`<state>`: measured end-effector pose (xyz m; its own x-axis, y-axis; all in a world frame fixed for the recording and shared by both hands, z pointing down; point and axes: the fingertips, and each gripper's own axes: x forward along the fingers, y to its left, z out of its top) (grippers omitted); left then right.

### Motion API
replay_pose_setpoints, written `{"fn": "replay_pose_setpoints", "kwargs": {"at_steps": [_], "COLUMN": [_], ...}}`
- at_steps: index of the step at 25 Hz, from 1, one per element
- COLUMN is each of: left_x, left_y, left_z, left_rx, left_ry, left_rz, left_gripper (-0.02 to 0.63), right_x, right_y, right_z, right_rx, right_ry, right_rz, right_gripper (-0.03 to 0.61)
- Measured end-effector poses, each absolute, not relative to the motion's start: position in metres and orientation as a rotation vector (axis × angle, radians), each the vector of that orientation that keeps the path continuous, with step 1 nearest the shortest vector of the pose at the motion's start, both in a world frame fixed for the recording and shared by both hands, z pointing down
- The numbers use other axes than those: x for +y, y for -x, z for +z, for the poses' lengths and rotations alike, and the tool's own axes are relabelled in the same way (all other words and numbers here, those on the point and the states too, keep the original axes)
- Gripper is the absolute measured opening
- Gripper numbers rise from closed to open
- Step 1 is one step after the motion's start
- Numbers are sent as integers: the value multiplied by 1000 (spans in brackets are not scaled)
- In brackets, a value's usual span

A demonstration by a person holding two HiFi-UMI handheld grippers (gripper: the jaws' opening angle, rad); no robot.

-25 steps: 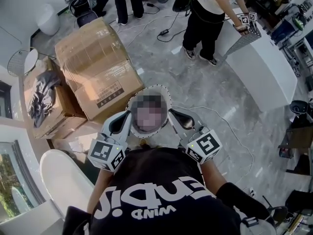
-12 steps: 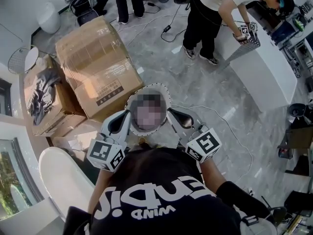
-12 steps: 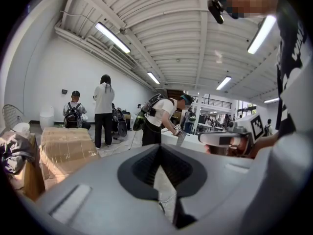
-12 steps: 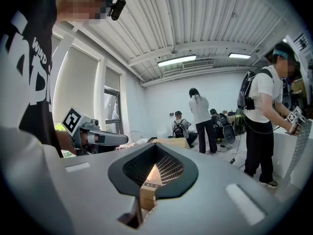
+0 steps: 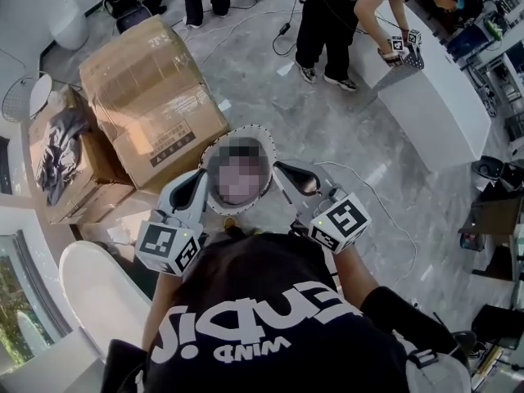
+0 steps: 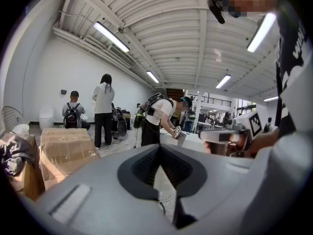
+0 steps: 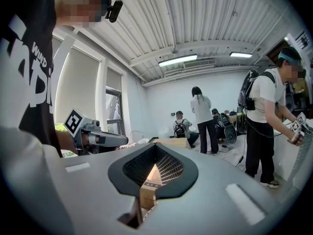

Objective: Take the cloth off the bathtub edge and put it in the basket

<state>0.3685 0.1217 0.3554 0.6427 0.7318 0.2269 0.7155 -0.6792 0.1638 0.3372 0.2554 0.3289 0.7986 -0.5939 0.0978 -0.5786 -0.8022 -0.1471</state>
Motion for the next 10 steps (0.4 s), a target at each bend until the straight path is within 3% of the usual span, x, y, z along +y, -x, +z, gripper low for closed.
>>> {"fn": "replay_pose_setpoints", "kwargs": {"at_steps": [10], "left_x": [123], "left_y": [-369], "left_z": [369], "left_rx": [1238], "left_ry": [-2786], "left_rz": [482], "left_gripper": [-2], "right_x": [266], "right_y": [-345], "right_z": [330], "right_rx": [981], "right_ry": [2886], "right_rz": [-239], "right_gripper": [9]}}
